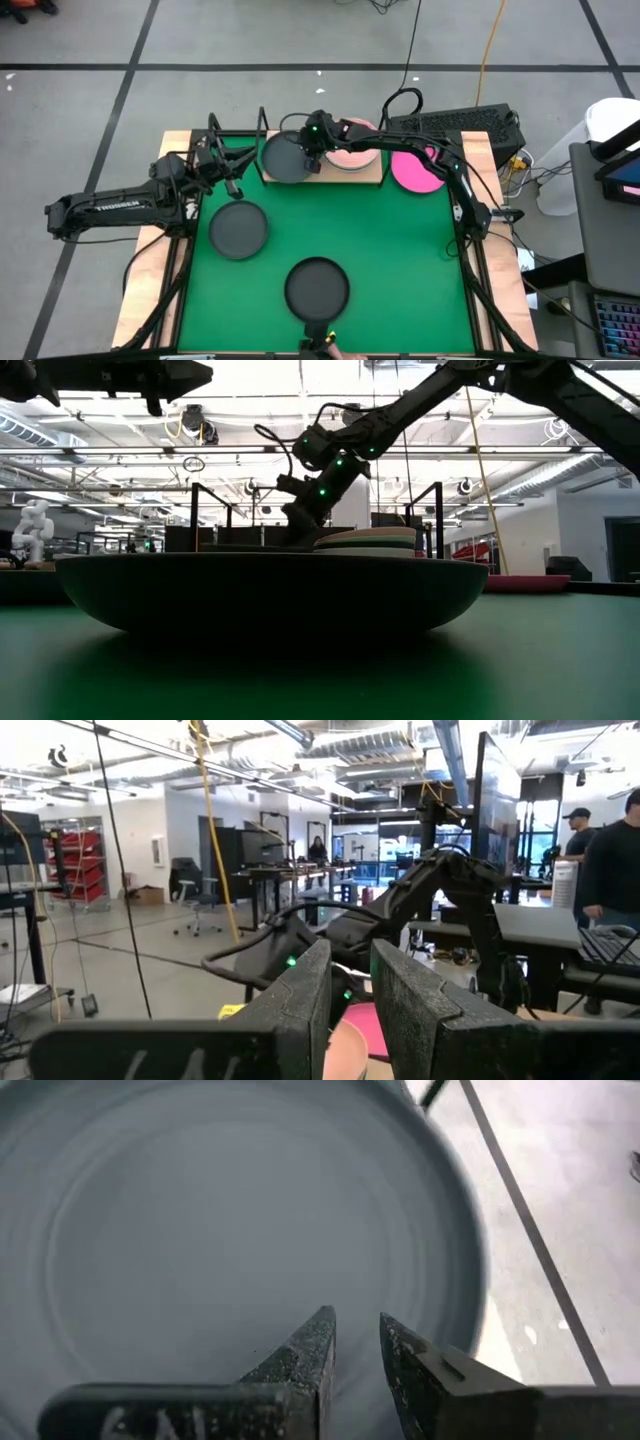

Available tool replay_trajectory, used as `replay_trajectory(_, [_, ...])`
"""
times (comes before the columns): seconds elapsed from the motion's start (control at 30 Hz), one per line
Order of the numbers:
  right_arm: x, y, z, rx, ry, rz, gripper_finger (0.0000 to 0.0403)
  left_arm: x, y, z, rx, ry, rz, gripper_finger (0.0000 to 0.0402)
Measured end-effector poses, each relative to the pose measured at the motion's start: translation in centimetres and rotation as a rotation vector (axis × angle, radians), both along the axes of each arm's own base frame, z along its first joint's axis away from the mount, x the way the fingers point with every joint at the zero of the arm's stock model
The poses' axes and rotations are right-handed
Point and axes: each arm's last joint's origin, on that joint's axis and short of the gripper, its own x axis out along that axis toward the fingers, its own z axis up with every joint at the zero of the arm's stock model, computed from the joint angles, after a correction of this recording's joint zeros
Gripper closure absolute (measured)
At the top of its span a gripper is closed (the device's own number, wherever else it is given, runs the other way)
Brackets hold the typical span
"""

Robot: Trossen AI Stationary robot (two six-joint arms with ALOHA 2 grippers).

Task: Place and stack plates onto a shelf
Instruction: Put the right black plate on the shelf, then stack the top black plate on top of the black plate

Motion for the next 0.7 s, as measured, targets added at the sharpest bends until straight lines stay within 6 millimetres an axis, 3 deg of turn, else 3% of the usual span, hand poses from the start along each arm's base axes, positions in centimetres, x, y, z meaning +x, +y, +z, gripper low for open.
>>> replay_trajectory(0.37, [-1.2, -1.0, -0.5, 0.020, 0.087, -0.047, 0.0335, 0.0, 0.0, 0.0, -0.004, -0.002, -0.001, 0.0321])
replay_trajectory(0.7, [-1.4, -1.3, -0.5, -0.074, 0.141, -0.116, 0.0335, 0.0, 0.0, 0.0, -0.004, -0.003, -0.001, 0.0321])
